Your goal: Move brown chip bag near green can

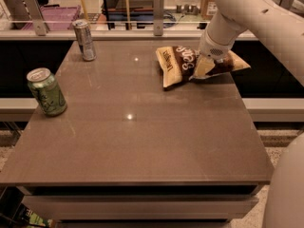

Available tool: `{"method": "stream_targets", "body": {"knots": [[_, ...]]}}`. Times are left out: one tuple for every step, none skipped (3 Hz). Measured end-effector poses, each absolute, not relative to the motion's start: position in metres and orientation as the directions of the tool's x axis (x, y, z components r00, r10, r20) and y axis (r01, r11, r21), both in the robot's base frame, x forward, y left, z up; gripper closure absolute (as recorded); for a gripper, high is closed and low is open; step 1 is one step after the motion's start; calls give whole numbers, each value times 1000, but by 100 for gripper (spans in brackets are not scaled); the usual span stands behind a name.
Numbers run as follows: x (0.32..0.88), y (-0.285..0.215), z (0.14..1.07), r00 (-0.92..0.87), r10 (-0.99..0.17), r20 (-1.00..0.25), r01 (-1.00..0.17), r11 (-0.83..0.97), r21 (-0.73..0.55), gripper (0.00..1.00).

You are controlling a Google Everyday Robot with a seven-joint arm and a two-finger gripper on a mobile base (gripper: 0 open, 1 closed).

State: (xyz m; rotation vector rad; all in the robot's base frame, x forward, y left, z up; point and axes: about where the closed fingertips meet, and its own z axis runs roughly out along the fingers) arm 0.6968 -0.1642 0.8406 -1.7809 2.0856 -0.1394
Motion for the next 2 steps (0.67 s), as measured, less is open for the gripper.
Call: {"method": "stream_targets", "body": {"knots": [[697, -164, 841, -114, -967, -229, -928, 186, -324, 100], [697, -164, 841, -114, -967, -230, -928, 186, -324, 100]]}}
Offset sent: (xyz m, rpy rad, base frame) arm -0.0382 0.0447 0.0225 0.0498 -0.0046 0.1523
